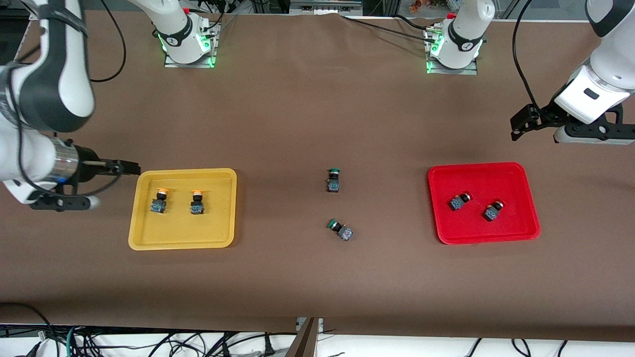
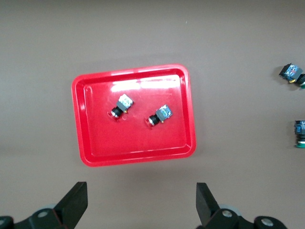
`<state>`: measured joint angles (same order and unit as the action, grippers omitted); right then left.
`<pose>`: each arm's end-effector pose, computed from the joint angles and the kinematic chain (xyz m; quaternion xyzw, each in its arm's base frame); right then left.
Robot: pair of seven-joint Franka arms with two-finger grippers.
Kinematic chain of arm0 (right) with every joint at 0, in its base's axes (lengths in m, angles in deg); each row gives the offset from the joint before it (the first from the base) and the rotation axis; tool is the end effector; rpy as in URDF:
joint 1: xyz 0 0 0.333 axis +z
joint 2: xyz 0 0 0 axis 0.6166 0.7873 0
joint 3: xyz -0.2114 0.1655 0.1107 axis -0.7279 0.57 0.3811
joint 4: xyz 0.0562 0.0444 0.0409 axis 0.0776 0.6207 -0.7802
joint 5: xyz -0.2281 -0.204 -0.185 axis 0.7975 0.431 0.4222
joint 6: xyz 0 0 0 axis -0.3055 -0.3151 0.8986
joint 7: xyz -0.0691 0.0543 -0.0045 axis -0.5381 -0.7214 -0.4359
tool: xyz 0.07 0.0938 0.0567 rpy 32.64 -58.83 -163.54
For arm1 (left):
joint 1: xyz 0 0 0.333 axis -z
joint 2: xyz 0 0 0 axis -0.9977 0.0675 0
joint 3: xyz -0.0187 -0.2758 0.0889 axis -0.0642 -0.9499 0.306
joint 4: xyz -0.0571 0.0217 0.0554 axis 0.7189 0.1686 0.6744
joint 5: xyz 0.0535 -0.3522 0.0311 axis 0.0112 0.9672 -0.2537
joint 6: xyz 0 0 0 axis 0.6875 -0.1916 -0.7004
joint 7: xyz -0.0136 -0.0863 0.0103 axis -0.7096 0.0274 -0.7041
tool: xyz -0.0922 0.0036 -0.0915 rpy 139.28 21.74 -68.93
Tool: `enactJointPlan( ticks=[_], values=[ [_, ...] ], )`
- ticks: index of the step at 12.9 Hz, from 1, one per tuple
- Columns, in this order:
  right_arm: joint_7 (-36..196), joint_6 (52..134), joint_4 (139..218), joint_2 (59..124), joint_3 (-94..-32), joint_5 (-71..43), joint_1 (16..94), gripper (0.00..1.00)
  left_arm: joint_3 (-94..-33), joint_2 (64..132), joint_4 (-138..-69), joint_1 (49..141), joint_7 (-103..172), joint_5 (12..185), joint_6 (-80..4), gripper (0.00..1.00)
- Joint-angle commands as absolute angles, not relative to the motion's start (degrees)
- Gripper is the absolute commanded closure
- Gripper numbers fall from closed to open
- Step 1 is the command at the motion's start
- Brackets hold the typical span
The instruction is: Place red and yellow buttons in trays
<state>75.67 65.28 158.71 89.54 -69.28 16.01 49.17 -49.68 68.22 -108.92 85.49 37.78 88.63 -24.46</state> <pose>0.5982 0.0270 0.4455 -0.9938 0.0022 0.1085 0.0236 0.5118 -0.0347 0.5195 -0.9997 0.0082 -0.0223 0.0080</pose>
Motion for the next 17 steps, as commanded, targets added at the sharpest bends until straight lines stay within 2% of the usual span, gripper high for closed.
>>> enactJointPlan(
  ticks=[1,4,8,17],
  values=[
    [75.69,65.33,166.36,79.67,-61.07,19.6,43.17,0.0,-49.05,68.84,-107.05,86.04,36.45,89.32,-20.09,0.0],
    [76.22,65.16,171.29,71.31,-58.44,19.95,42.12,0.0,-48.79,71.12,-103.63,85.95,34.6,89.94,-19.81,0.0],
    [76.31,62.87,169.64,65.32,-57.11,23.11,41.23,0.0,-49.05,71.74,-103.0,85.95,35.65,89.32,-19.81,0.0],
    [75.96,58.83,169.64,65.14,-57.64,22.67,40.79,0.0,-49.14,71.92,-103.0,86.13,35.57,89.32,-19.72,0.0]
  ],
)
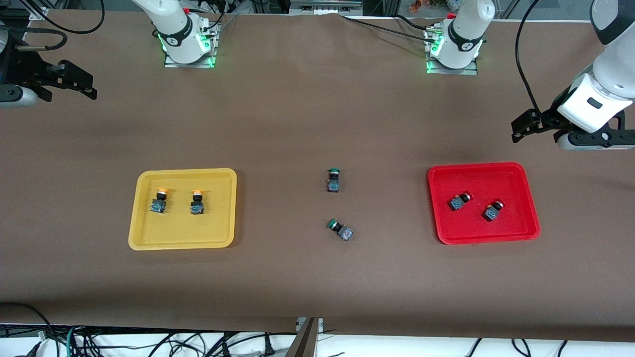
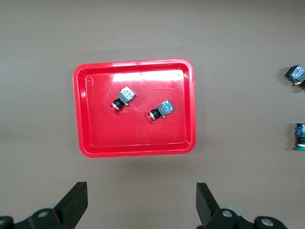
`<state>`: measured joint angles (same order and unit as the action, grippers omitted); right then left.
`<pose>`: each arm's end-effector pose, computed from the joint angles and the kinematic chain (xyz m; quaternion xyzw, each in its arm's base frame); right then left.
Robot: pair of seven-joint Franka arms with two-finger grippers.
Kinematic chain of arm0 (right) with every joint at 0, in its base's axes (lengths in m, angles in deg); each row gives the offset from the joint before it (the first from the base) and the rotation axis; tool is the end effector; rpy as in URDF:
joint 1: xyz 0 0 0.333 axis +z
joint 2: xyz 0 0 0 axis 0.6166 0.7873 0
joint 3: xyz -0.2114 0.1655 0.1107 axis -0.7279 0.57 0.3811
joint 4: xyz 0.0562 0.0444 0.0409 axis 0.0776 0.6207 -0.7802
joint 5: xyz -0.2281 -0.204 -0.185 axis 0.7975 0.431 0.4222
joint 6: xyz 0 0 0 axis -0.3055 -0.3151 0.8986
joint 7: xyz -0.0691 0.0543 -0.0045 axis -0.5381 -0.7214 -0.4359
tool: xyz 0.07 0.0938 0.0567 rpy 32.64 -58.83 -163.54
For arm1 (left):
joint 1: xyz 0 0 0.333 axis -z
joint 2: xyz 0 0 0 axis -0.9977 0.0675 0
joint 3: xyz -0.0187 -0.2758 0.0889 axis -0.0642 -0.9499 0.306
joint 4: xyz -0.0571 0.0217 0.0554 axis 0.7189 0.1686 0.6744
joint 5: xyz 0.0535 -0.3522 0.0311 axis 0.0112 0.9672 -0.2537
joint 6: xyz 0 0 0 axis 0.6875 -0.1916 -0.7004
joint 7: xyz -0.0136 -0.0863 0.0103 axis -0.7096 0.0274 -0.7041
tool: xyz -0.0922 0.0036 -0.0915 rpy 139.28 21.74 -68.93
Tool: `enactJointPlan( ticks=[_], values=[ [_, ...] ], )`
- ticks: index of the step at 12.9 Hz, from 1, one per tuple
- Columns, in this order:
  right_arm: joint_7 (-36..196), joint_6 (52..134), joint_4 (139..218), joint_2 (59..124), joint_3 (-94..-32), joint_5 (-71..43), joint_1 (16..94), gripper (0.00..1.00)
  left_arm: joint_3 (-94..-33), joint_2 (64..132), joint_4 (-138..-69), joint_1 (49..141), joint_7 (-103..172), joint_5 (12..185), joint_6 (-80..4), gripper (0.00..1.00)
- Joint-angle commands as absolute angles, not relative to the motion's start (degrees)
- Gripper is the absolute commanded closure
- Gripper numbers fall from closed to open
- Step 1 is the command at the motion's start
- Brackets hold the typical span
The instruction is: Place red and yellow buttons in trays
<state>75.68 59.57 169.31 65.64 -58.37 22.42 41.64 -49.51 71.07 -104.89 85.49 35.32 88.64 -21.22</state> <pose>0.4912 0.0250 0.5868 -0.9985 -0.0290 0.0466 0.0046 0.5215 -0.0331 0.5202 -0.9999 -0.0150 -0.0044 0.0070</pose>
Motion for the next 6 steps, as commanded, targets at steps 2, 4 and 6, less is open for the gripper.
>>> enactJointPlan(
  ticks=[2,4,6],
  values=[
    [76.04,58.66,169.11,66.1,-57.99,22.76,40.79,0.0,-49.14,72.09,-103.0,86.13,35.48,89.23,-19.72,0.0],
    [76.39,58.48,168.67,66.19,-58.34,22.94,40.79,0.0,-49.23,72.27,-102.91,86.04,35.48,89.32,-19.72,0.0],
    [76.48,58.57,168.67,66.19,-58.34,22.76,40.79,0.0,-49.23,72.27,-102.91,86.04,35.48,89.32,-19.72,0.0]
  ],
)
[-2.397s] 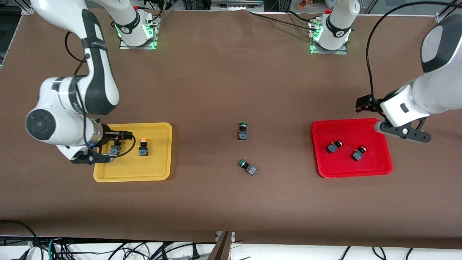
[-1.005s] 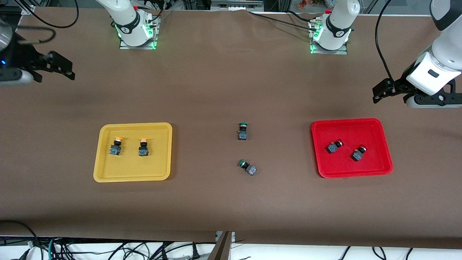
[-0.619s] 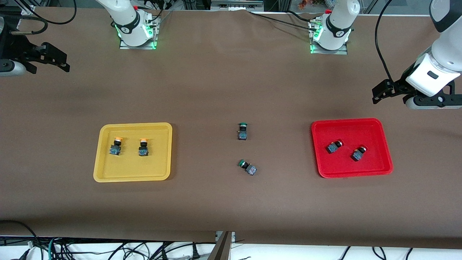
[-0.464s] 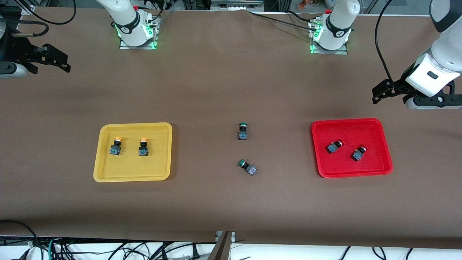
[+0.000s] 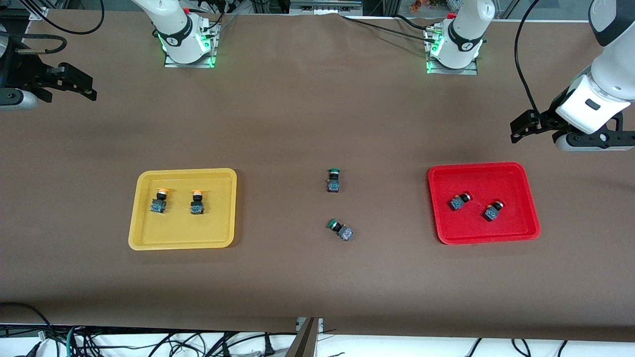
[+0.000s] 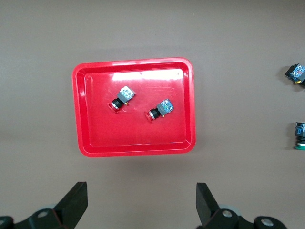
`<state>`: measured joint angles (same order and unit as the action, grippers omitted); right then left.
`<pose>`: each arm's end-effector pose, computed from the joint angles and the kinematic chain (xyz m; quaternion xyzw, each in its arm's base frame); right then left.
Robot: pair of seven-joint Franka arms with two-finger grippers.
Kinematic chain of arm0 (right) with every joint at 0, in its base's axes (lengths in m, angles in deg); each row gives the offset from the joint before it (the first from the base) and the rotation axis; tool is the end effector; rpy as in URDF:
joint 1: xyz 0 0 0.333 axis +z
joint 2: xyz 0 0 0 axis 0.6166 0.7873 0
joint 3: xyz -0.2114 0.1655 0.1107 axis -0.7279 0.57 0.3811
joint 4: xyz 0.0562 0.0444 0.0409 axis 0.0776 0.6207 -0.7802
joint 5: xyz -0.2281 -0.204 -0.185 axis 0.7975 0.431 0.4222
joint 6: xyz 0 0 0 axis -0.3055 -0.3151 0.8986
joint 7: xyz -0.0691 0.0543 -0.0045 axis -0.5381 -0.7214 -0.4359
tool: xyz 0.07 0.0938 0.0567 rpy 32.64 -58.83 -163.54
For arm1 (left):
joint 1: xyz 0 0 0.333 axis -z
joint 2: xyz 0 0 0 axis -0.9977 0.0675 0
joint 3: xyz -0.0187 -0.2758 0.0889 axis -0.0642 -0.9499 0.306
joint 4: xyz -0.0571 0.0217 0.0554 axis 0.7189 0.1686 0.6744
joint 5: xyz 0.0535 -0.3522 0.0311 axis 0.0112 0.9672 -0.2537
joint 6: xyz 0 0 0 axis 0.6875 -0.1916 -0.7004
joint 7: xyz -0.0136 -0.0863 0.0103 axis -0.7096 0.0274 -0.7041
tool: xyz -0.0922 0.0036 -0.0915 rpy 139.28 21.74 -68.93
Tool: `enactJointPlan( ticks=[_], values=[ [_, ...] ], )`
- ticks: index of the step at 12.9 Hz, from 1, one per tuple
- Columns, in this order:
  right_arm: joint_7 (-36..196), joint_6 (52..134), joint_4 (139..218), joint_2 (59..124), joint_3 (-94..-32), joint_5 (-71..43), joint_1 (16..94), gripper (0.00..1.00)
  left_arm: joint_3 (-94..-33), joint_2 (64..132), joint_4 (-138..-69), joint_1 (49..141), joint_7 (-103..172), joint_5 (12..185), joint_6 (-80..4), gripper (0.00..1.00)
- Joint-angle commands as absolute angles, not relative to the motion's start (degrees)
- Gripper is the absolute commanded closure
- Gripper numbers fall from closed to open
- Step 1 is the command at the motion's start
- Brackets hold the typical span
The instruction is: Place red and yellow buttons in trays
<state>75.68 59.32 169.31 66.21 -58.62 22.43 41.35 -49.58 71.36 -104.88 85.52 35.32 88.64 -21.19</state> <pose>0.4933 0.0204 0.5815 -0.9982 -0.0243 0.0538 0.0046 0.5224 -0.0340 0.5176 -0.9999 -0.0141 -0.0018 0.0070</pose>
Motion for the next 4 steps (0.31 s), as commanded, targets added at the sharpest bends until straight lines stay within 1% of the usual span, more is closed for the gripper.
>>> enactJointPlan(
  ticks=[1,4],
  values=[
    [76.48,58.57,168.67,66.19,-58.34,22.67,40.79,0.0,-49.23,72.27,-102.91,86.04,35.48,89.32,-19.72,0.0],
    [76.66,58.57,168.67,66.19,-58.43,22.94,40.7,0.0,-49.23,72.36,-102.91,86.04,35.48,89.32,-19.72,0.0]
  ],
)
